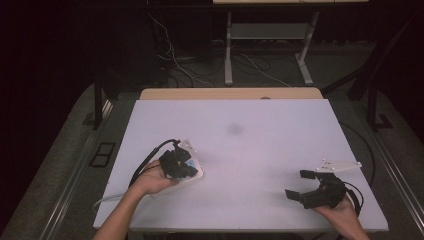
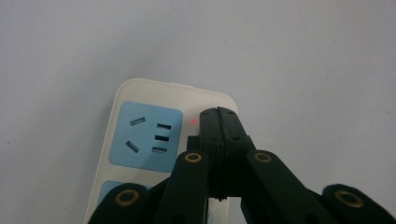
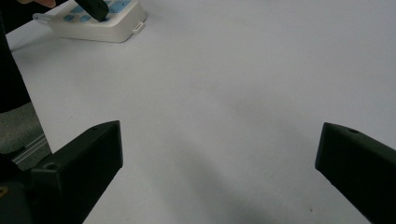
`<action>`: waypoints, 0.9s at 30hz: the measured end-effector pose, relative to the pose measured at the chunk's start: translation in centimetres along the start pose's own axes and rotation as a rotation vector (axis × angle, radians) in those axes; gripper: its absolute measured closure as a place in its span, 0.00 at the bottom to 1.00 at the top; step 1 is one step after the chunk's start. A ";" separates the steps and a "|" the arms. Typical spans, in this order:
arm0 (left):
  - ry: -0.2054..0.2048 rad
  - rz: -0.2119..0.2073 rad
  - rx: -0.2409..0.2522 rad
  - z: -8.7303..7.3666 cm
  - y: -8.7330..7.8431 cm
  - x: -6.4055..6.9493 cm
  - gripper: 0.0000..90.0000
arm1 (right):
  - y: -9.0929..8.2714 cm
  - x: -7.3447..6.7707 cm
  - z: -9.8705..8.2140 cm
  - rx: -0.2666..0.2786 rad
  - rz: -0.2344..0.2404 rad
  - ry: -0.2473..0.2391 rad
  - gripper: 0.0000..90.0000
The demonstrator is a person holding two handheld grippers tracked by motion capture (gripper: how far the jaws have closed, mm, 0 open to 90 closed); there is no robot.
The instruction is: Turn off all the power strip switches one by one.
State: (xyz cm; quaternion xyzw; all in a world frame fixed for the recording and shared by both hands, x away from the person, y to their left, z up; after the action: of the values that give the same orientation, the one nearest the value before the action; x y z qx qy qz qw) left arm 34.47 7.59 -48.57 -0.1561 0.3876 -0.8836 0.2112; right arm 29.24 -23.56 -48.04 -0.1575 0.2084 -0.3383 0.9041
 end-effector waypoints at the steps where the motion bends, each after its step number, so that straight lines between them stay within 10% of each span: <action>1: 0.000 -0.001 0.000 0.0 0.0 0.0 0.99 | 0.0 0.0 0.0 0.000 0.000 0.000 0.01; 27: 0.003 0.031 0.010 0.0 0.1 -0.3 0.99 | 0.1 0.0 -0.1 -0.007 -0.002 -0.002 0.01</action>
State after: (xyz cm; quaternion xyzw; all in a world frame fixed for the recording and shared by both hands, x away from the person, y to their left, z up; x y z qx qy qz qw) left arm 34.73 7.67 -48.67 -0.1475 0.3861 -0.8823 0.2252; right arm 29.22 -23.50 -48.20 -0.1613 0.2088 -0.3383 0.9033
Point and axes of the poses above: each handheld gripper's, and its own axes: y roughly forward along the jaws, z roughly out of its top, x roughly to its right, the point moved 10 cm from there along y, roughly forward along the jaws, and after that the axes turned 11 degrees about x, right-handed, at the moved point
